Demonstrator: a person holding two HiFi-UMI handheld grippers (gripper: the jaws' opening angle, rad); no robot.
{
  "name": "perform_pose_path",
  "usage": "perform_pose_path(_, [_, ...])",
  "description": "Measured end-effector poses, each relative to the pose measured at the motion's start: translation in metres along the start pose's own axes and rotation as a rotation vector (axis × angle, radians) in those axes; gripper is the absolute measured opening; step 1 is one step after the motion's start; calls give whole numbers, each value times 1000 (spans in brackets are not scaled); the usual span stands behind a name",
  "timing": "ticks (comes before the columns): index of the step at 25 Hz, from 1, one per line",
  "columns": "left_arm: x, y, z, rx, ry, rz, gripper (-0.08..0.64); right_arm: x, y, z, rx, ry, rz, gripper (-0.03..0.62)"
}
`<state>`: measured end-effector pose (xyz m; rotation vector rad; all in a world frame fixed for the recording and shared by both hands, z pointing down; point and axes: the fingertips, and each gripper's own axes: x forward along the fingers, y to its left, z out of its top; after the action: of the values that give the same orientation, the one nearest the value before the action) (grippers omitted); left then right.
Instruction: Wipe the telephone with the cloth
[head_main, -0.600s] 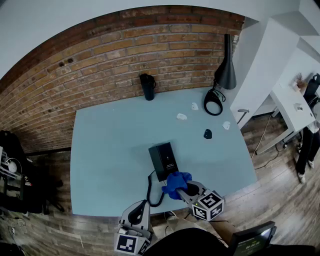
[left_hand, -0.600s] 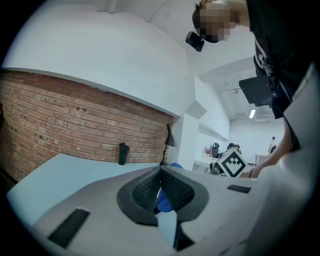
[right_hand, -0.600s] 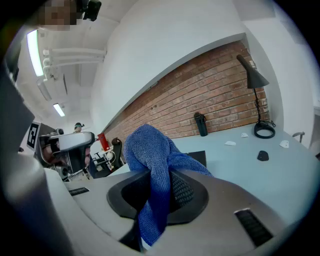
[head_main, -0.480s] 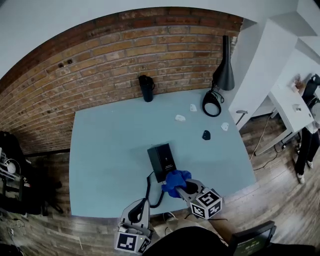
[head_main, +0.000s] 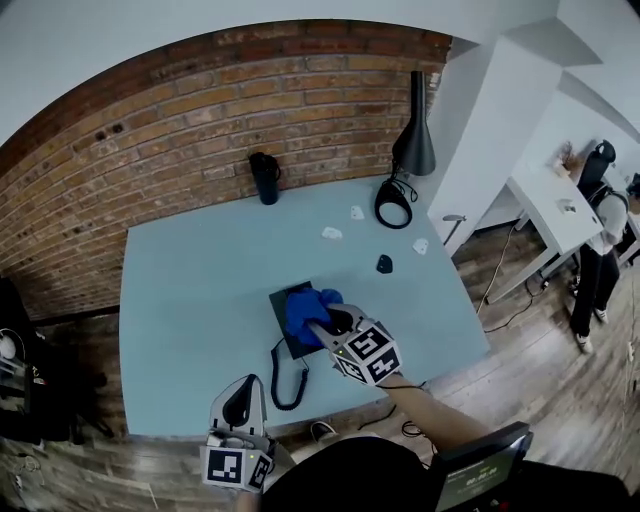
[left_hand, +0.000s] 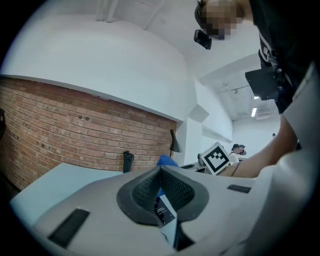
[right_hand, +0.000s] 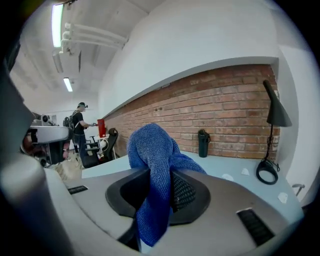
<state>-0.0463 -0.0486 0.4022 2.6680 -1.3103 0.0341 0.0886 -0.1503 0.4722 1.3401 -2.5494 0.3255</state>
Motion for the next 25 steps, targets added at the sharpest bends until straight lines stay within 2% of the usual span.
perform_pose_path(5, [-11, 4, -7, -16, 6, 17, 18, 25, -7, 24, -75, -20, -15, 107])
perform_pose_path(9, [-18, 3, -14, -9, 25, 20, 18, 48, -11, 27, -102, -19, -11, 107])
perform_pose_path(17, [-29, 3, -23, -3, 59, 39, 18, 76, -36, 2, -109, 44, -67, 107])
perform_pose_path(21, [-36, 10, -14, -43, 16, 55, 18, 91, -41, -13, -91, 92, -70, 107])
perform_pose_path(25, [-42, 15, -20, -45, 23, 81, 18, 108, -38, -25, -128, 140, -58, 107])
